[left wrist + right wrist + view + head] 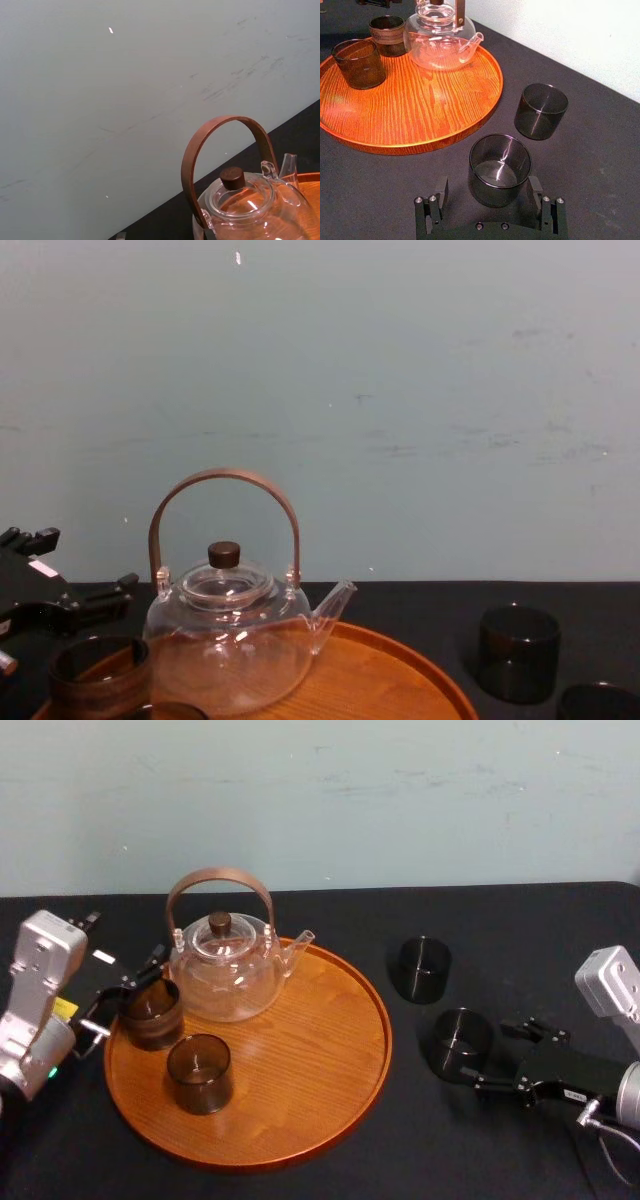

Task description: Pick up the glass from the table and place it on the tray.

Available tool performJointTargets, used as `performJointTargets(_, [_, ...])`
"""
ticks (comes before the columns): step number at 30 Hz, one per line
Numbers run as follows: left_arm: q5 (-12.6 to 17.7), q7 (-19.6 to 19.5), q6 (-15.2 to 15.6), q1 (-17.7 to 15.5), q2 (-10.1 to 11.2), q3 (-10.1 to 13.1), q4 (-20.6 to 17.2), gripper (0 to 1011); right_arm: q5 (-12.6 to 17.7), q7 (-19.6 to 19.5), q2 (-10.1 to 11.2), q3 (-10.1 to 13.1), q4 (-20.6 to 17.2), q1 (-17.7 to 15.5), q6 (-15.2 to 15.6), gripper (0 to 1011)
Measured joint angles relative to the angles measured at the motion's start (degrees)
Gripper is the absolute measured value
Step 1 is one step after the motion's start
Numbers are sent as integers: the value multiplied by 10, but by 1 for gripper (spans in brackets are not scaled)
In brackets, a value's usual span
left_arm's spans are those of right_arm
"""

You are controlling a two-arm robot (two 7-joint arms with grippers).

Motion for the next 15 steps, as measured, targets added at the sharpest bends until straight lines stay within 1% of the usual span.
performJointTargets(5, [0,0,0,0,0,0,0,1001,3,1,-6,-5,9,9,12,1002])
performJointTargets(15, [0,0,0,0,0,0,0,1001,4,3,-18,-15,30,32,20,1002])
